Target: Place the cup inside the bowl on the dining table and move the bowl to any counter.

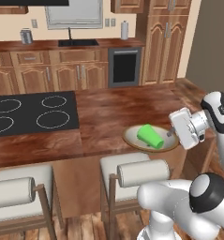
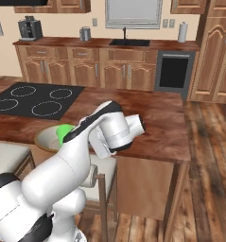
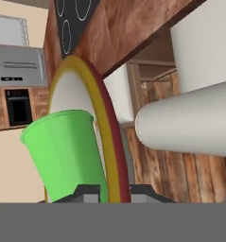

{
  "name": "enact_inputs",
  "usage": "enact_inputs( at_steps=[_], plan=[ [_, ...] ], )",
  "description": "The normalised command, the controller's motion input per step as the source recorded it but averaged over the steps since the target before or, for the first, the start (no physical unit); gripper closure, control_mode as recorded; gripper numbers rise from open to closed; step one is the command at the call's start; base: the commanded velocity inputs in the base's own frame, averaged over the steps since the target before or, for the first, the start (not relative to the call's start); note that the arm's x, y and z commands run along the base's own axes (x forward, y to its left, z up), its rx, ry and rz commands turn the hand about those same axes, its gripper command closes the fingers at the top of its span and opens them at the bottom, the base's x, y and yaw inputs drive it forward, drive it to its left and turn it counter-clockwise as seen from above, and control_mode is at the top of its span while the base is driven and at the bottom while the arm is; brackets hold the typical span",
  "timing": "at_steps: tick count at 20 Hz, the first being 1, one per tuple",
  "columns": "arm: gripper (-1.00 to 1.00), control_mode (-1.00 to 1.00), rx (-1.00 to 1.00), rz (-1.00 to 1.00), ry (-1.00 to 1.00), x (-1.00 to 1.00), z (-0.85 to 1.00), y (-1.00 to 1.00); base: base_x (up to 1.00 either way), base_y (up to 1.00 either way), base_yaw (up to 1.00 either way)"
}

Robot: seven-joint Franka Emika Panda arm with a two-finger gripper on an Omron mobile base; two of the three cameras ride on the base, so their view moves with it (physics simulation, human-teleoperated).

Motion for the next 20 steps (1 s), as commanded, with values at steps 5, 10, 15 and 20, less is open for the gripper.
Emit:
enact_inputs(
  at_steps=[5, 10, 15, 20],
  plan=[
    [1.00, 1.00, 0.00, 0.00, 0.00, 0.00, 0.00, 0.00, -0.19, -0.64, -0.02],
    [1.00, 1.00, 0.00, 0.00, 0.00, 0.00, 0.00, 0.00, -0.02, -0.67, -0.03],
    [1.00, 1.00, 0.00, 0.00, 0.00, 0.00, 0.00, 0.00, 0.00, -0.69, -0.02],
    [1.00, 1.00, 0.00, 0.00, 0.00, 0.00, 0.00, 0.00, 0.00, -0.70, -0.02]
  ],
)
